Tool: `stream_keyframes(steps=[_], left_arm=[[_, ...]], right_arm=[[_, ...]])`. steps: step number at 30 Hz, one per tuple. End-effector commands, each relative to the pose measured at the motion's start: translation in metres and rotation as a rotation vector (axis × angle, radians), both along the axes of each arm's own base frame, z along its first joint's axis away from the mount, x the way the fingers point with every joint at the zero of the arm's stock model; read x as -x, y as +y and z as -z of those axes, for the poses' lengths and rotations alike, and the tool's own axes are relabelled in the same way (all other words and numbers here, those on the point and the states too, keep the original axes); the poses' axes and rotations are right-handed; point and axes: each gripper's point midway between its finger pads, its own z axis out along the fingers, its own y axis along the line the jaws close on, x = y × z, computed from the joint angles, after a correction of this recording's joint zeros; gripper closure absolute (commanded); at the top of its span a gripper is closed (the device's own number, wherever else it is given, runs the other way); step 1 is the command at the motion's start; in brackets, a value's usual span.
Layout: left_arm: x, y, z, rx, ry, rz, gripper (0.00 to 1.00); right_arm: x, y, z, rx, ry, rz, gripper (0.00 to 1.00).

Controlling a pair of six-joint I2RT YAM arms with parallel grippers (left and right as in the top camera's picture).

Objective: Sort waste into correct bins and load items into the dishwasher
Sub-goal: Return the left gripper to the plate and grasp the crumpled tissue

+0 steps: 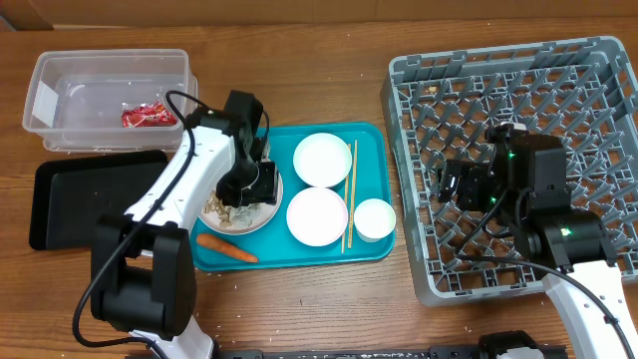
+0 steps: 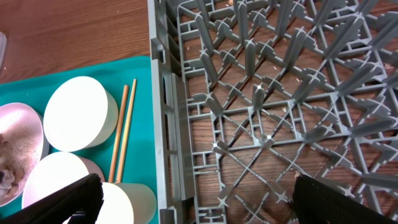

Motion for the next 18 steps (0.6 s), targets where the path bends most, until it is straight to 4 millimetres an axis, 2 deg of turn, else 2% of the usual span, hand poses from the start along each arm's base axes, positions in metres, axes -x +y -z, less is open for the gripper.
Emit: stream_keyframes(steps=[1,7,9,11,15,18], left_arm=[[0.0031,0.0104,0.0058,-0.061,-0.007,-0.017,0.44],[0.0008,0.0189,0.0072,-0.11,-0.022,-0.013,0.45],[0.0011,0.0202,0.0072,-0.117,-0.021,-0.013,0.57],[0.0018,0.0203,0.0071,-0.117,-0.018,-0.012,0.62],[0.002,0.0203,0.0071,-0.117,-0.018,-0.012,0.63],[-0.0003,0.0199,0.0061,-0.116,-0.026,-0.008,0.59]], right_arm=[[-0.0029,0.0012,-0.0119,-0.014,-0.029,-0.001,0.0],[-0.003,0.0011,-0.0119,-0.013,-0.029,0.0,0.0],[-0.003,0.0011,-0.0119,-0.013,-0.029,0.0,0.0],[-0.003,0.0012,-0.0119,-0.014,-0.029,-0.001,0.0],[-0.003,0.0011,-0.0119,-0.013,-0.029,0.0,0.0],[-0.003,0.0011,-0.012,-0.013,-0.03,0.0,0.0]])
